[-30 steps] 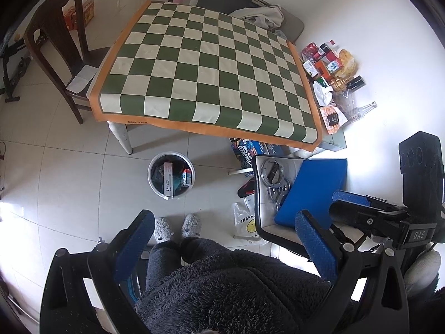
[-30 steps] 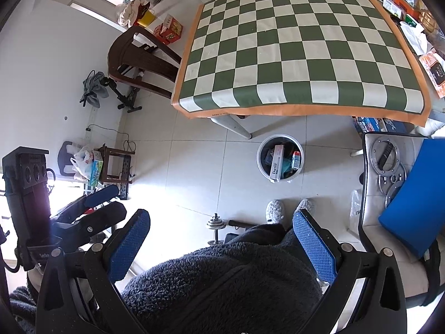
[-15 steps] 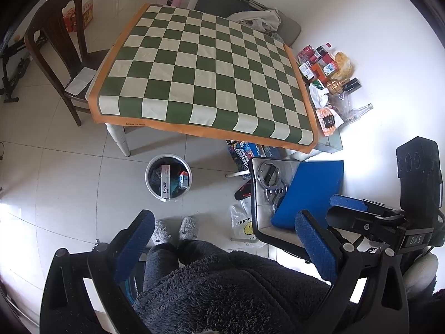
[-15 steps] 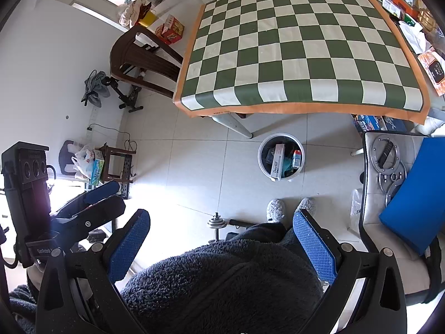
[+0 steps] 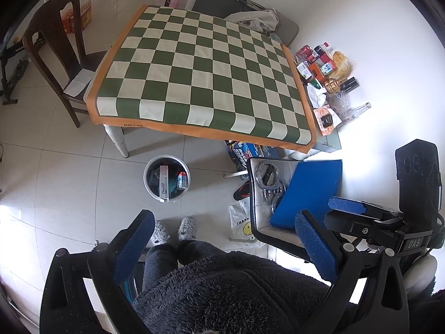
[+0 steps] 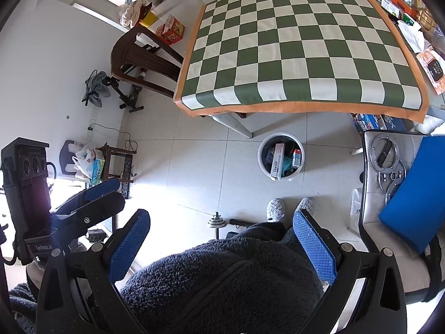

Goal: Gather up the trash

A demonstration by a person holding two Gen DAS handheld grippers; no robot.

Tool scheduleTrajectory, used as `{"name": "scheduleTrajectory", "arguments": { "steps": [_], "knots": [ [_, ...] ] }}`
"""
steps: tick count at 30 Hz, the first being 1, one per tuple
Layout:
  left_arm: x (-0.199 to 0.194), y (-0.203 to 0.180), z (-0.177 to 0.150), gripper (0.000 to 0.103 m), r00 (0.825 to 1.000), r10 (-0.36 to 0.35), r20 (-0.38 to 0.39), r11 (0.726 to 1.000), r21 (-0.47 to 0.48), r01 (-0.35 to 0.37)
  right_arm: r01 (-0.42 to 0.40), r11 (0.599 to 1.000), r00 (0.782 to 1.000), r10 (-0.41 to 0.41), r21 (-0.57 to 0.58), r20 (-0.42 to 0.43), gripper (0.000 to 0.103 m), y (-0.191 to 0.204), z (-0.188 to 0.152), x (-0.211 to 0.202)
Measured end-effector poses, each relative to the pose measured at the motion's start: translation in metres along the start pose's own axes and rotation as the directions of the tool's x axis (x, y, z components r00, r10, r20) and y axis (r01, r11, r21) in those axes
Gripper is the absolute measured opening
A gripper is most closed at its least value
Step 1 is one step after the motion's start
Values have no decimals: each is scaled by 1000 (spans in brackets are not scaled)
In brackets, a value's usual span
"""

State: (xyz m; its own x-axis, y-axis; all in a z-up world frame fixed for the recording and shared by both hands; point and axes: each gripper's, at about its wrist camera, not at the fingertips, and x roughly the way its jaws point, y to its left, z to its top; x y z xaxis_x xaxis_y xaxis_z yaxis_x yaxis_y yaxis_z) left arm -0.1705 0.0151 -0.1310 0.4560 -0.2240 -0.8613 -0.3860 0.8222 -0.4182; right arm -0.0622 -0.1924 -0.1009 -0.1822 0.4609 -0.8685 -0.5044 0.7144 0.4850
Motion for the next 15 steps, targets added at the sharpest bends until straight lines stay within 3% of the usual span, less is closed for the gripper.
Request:
{"name": "scheduleTrajectory", "arguments": {
  "steps": [15],
  "knots": [
    [-1, -4, 1, 103, 1000, -2, 5, 1000, 5, 2, -1, 1000, 1000, 1, 0, 1, 103, 0, -2, -1]
  ]
}}
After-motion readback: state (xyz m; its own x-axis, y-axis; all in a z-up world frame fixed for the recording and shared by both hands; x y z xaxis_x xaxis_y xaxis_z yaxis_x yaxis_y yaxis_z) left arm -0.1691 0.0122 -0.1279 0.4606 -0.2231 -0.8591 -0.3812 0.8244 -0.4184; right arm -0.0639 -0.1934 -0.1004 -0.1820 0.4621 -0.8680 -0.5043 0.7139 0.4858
